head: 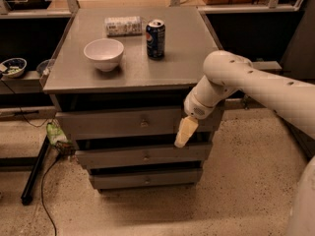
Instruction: Open top drawer
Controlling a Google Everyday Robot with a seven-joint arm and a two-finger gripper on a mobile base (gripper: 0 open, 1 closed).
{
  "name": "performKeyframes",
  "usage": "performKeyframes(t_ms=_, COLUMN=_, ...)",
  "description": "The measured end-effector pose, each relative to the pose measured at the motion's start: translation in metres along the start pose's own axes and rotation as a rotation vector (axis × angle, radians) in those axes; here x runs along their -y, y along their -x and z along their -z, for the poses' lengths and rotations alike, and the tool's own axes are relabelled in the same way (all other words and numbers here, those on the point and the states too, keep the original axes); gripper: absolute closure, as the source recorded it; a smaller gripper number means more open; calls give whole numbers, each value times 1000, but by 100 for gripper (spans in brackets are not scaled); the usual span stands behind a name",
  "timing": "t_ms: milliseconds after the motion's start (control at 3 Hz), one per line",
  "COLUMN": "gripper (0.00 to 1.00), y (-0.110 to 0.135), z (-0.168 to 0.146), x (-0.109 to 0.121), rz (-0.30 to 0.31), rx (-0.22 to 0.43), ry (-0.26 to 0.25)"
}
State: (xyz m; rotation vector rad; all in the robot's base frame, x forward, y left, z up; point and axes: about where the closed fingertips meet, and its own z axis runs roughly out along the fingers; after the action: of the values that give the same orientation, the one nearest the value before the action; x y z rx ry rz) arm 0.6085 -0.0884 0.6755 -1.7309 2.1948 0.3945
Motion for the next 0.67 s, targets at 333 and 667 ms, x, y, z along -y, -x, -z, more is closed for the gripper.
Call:
performKeyframes(t_ms=333, gripper=0, y=-4, z=-3, x=-7, rz=-3, rx=11, ry=23)
performKeyframes(t_ms=667, gripper=0, y=-3, z=0, x=-8, rz=-3, rx=12, ry=24)
